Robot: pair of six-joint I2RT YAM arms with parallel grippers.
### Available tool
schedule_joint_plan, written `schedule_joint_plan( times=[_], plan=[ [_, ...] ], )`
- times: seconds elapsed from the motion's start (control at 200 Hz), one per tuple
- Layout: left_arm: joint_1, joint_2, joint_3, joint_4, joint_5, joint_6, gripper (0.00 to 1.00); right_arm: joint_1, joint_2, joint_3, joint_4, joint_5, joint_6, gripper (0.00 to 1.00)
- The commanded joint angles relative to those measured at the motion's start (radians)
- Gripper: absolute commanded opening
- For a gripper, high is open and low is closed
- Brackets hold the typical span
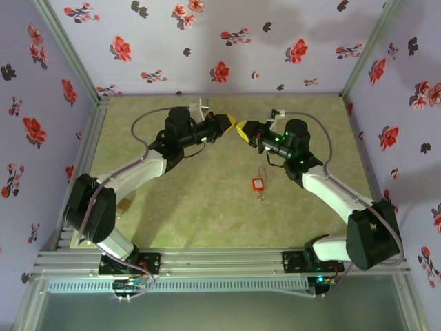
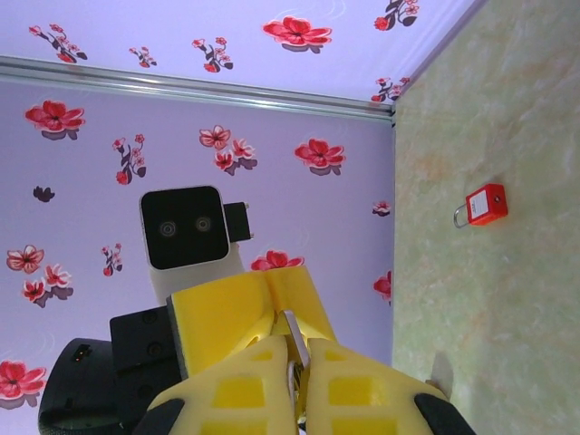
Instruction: Unlock with the key
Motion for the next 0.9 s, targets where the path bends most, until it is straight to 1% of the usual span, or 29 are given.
schedule_joint_plan(
  times=[0.0,0.03,0.095,0.14,0.205,0.305,0.41,0.43,0.495,0.575,0.655,0.725,0.78,0.89],
  plan=[
    [-0.004,-0.009,-0.033,0.007,0.043,0.021,0.01,-0.002,-0.007,0.017,0.040,-0.034,-0.004,0.00],
    [-0.002,-0.009,-0.037,0.009,0.044,0.016,0.07,-0.003,-0.009,0.019,0.030,-0.038,-0.009,0.00],
    [0.003,-0.012,-0.047,0.020,0.038,0.008,0.23,-0.002,-0.021,0.020,-0.005,-0.038,-0.029,0.00],
    [0.010,-0.017,-0.049,0.014,0.029,0.008,0.39,-0.002,-0.029,0.019,-0.029,-0.036,-0.043,0.00],
    [0.022,-0.029,-0.053,0.003,0.010,0.010,0.54,-0.002,-0.041,0.021,-0.063,-0.036,-0.064,0.00],
    [0.052,-0.057,-0.049,-0.030,-0.020,0.011,0.68,-0.002,-0.053,0.026,-0.112,-0.043,-0.085,0.00],
    [0.095,-0.089,-0.044,-0.066,-0.039,0.021,0.76,-0.004,-0.066,0.023,-0.154,-0.043,-0.108,0.00],
    [0.102,-0.095,-0.043,-0.075,-0.041,0.024,0.81,-0.004,-0.068,0.022,-0.158,-0.042,-0.112,0.00],
    [0.129,-0.115,-0.038,-0.107,-0.040,0.036,0.89,-0.005,-0.073,0.019,-0.175,-0.042,-0.119,0.00],
    [0.163,-0.143,-0.027,-0.191,-0.039,0.077,0.92,-0.006,-0.075,0.019,-0.183,-0.044,-0.125,0.00],
    [0.206,-0.174,-0.015,-0.335,-0.040,0.140,0.93,-0.007,-0.075,0.019,-0.187,-0.045,-0.128,0.00],
    [0.250,-0.195,0.018,-0.512,-0.060,0.234,0.93,-0.007,-0.075,0.023,-0.200,-0.047,-0.138,0.00],
    [0.284,-0.201,0.056,-0.684,-0.092,0.305,0.94,-0.007,-0.077,0.029,-0.225,-0.046,-0.152,0.00],
    [0.355,-0.168,0.139,-0.974,-0.158,0.452,0.94,-0.008,-0.075,0.052,-0.302,-0.047,-0.196,0.00]
  ],
)
